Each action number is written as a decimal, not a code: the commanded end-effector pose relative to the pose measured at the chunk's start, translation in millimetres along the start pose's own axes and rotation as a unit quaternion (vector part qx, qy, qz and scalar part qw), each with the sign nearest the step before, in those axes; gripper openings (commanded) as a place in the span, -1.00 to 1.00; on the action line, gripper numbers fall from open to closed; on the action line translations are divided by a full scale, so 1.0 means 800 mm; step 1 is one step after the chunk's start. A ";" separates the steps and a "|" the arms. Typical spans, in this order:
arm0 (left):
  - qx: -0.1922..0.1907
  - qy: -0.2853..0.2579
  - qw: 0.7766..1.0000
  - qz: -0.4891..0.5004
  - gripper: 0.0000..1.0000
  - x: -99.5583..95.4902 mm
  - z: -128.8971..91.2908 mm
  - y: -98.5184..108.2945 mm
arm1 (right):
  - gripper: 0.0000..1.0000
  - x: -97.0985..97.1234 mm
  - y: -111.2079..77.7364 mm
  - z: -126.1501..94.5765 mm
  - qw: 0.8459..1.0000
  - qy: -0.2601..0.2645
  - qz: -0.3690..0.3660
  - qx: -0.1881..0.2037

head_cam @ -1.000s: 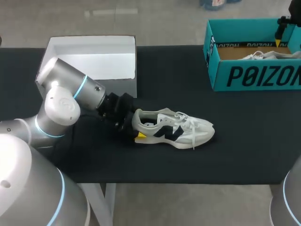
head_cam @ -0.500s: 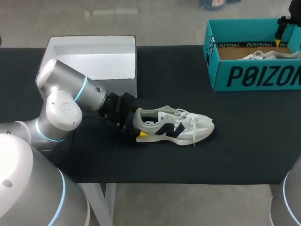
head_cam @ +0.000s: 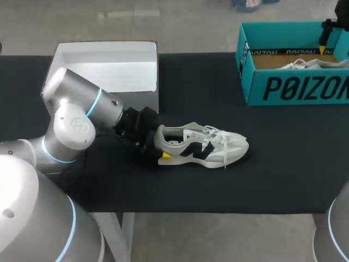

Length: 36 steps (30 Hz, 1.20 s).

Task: Take the shoe out of the shoebox, open the shoe tongue, remove and reinsert the insole, then place the shoe into the shoebox

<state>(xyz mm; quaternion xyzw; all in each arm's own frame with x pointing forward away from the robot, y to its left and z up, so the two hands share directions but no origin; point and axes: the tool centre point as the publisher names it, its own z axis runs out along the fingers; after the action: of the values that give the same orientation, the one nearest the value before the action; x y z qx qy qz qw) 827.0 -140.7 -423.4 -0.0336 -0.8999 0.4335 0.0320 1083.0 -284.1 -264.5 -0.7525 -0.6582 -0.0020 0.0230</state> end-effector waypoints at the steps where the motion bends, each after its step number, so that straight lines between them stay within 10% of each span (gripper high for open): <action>1: 0.000 0.001 1.000 0.000 -1.00 -0.002 0.003 0.001 | 1.00 0.000 0.000 0.000 1.000 0.000 0.000 0.000; 24: 0.000 0.001 1.000 0.000 -1.00 -0.002 0.003 0.001 | 1.00 0.000 0.000 0.000 1.000 0.000 0.000 0.000; 36: 0.000 0.001 1.000 0.000 -1.00 -0.002 0.003 0.001 | 1.00 0.061 -0.105 -0.042 0.998 -0.038 -0.006 -0.052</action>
<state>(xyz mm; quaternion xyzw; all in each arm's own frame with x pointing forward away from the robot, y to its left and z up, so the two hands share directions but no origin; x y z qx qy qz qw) 827.3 -140.9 -423.4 -0.0338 -0.9000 0.4334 0.0323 1059.7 -239.9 -227.0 -0.7546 -0.6557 0.0264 0.0014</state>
